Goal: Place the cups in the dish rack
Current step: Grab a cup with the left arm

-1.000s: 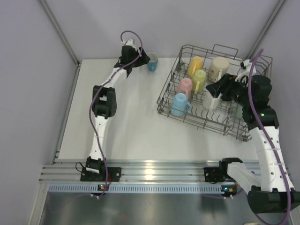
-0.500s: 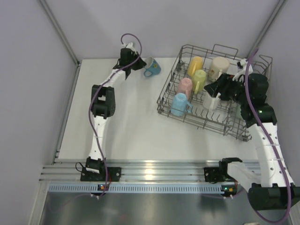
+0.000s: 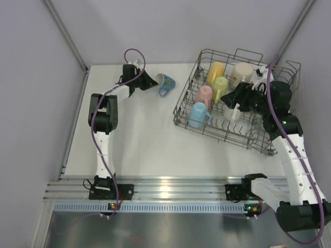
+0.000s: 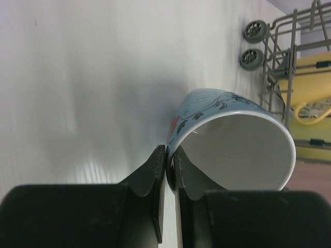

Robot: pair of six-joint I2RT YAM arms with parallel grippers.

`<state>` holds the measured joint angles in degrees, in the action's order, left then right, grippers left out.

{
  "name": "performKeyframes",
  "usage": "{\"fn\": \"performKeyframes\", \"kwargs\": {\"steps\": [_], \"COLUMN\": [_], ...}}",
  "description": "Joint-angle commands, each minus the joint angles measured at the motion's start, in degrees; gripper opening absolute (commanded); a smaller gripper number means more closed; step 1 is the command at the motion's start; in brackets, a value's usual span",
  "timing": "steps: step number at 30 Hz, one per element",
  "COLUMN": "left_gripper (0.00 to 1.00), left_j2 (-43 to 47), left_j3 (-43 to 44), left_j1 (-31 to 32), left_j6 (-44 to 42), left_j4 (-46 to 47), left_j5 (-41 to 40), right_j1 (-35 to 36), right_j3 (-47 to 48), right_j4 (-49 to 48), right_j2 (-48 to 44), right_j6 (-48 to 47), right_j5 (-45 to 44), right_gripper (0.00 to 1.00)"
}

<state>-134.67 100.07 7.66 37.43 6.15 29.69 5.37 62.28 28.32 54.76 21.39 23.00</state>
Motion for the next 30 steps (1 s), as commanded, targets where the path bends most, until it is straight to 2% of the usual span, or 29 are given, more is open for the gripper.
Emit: {"fn": "performKeyframes", "kwargs": {"steps": [1,9,13,17,21,30], "left_gripper": [0.00,0.00,0.00,0.00,0.00,0.00], "left_j2": [10.81,23.65,28.84,33.94,39.82,47.48], "left_j3": [-7.59,-23.16,-28.61,-30.11,-28.80,-30.98], "left_j1": [-1.68,-3.35,-4.14,-5.55,-5.73,-3.80], "left_j6": [5.19,6.51,11.08,17.66,25.82,43.67], "left_j4": [9.31,10.19,14.06,19.23,22.67,40.42], "left_j5": [7.48,7.84,8.45,9.85,11.43,15.74], "right_j1": [2.89,11.76,16.51,19.94,21.53,24.34], "right_j3": [0.03,-0.32,-0.23,0.38,0.65,2.14], "right_j4": [-3.35,-6.87,-9.06,-15.11,-24.94,-44.90], "right_j2": [0.78,2.01,4.21,7.45,10.09,18.79], "right_j6": [1.02,4.54,6.12,8.75,12.36,17.89], "right_j5": [-0.06,-4.80,-5.43,-2.97,2.21,9.06], "right_gripper": [0.73,0.74,0.76,0.77,0.83,0.91]}}
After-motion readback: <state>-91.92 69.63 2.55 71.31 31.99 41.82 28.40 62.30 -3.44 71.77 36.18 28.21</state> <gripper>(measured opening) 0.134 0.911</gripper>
